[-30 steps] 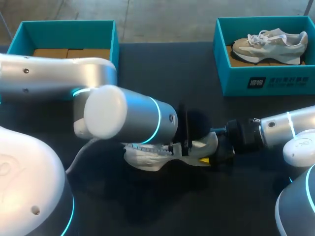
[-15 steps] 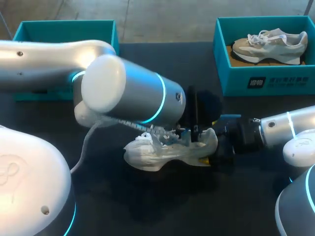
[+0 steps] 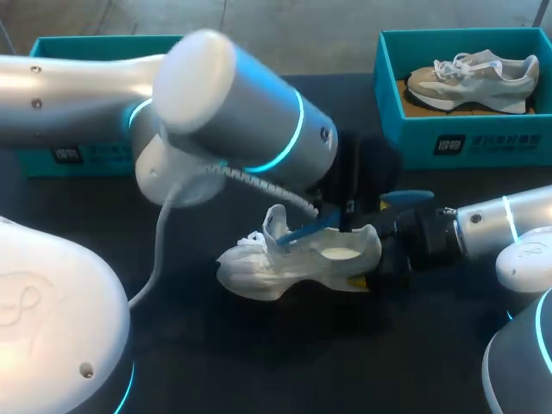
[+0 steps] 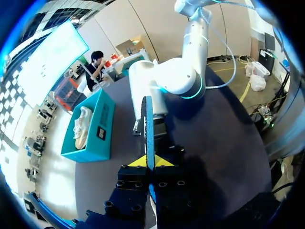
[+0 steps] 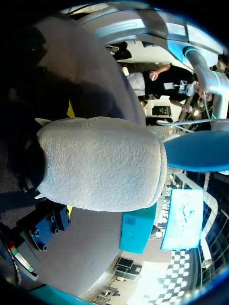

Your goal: Take the shoe out of the shoebox, open the shoe tongue, remove and reinsert the insole, then place the shoe into the shoebox

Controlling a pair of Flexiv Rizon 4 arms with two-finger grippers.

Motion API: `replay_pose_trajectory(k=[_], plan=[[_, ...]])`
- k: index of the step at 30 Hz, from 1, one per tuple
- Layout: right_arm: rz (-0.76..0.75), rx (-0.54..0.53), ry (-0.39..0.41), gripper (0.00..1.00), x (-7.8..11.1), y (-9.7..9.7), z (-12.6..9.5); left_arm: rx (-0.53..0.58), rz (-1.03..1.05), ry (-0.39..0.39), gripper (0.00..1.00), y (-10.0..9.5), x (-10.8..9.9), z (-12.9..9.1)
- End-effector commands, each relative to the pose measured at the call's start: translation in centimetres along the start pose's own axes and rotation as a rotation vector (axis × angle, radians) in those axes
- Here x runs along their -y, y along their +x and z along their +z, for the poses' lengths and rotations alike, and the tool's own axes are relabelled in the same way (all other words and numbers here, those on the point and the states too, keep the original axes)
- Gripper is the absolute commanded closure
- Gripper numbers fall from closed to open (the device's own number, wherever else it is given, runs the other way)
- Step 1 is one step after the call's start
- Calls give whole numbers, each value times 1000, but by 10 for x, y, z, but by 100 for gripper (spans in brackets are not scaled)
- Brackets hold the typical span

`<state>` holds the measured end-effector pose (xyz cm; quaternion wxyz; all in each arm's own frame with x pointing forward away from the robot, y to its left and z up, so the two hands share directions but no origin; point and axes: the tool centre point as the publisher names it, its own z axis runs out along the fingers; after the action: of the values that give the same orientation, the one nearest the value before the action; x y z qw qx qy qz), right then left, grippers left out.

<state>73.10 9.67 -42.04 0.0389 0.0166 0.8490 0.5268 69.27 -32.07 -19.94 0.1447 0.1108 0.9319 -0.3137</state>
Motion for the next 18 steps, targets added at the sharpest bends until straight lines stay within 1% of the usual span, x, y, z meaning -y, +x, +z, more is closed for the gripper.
replay_pose_trajectory(k=[1, 7, 14, 18], plan=[[-1, 2, 3, 100, -1, 0, 0, -112, -1, 47, 100, -9, 0, -10], [-1, 2, 3, 100, -1, 0, 0, -194, -19, 154, 100, -9, 10, -28], [-1, 2, 3, 100, -1, 0, 0, -208, -24, 205, 100, -7, 19, -47], [-1, 2, 3, 100, -1, 0, 0, -196, -29, 232, 100, -8, 24, -62]])
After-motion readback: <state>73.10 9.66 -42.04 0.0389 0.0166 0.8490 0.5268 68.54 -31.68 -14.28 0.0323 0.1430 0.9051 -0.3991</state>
